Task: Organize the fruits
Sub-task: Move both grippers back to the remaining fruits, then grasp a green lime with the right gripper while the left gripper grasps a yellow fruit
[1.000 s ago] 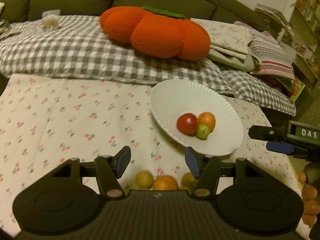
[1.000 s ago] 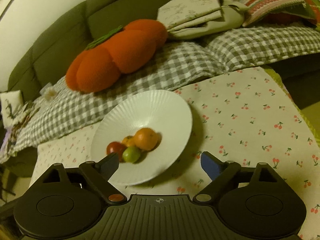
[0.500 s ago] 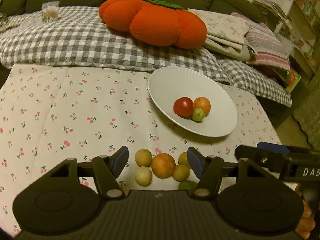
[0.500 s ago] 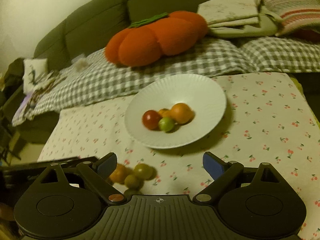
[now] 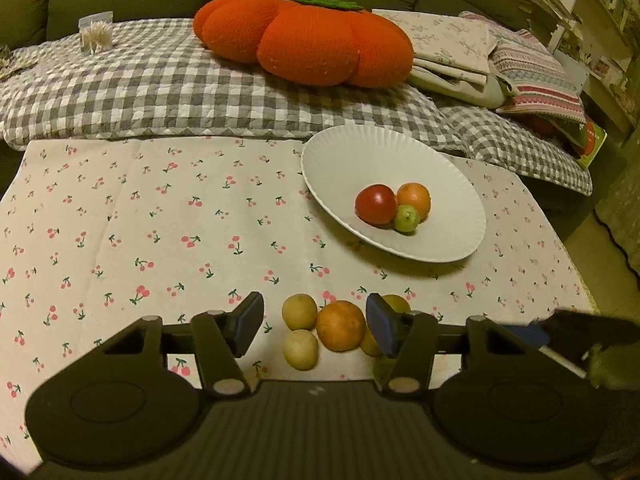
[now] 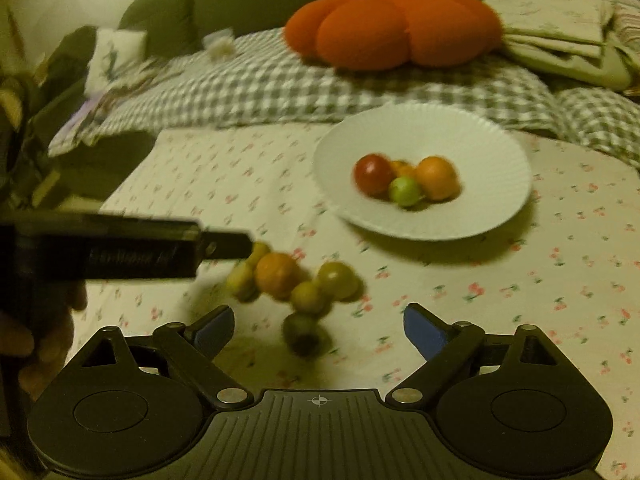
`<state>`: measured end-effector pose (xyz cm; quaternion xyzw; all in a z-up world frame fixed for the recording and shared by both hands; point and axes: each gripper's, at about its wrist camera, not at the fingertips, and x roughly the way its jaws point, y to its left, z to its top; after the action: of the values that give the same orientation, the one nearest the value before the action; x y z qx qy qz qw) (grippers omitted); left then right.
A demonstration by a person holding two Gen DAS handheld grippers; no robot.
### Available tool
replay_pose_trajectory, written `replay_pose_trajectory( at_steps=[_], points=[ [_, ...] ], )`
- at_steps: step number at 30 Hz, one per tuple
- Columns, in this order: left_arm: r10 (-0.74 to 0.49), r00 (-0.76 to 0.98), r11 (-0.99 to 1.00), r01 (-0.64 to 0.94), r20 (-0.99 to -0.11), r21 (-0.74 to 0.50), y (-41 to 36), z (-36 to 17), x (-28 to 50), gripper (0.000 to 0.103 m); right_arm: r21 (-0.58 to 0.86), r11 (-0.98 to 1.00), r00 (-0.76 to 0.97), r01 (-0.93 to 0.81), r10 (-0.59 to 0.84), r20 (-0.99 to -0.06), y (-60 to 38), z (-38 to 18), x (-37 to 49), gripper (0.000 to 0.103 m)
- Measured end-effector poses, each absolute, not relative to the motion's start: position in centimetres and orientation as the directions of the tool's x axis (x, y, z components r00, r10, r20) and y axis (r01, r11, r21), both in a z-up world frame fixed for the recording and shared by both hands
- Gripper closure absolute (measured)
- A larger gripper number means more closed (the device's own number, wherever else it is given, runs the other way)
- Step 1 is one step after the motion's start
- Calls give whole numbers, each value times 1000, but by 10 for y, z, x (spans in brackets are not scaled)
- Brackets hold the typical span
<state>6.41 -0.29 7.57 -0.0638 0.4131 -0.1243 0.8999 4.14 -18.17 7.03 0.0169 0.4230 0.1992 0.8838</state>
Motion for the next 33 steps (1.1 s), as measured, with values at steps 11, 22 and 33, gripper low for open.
replay_pose_trajectory(
  at_steps=[11, 22, 33],
  points=[
    [-276, 632, 961, 182, -724, -207, -3, 75, 64, 52, 163, 921, 536, -354, 343, -772, -158, 41, 49, 39],
    [-263, 619, 955, 277, -740, -108, -13, 70, 66, 52, 151, 926, 526, -345, 324, -787, -162, 48, 52, 76],
    [-205, 587, 912, 405, -783, 65, -37, 42, 61, 52, 188, 955, 600, -230, 292, -745, -210, 73, 57, 75]
  ],
)
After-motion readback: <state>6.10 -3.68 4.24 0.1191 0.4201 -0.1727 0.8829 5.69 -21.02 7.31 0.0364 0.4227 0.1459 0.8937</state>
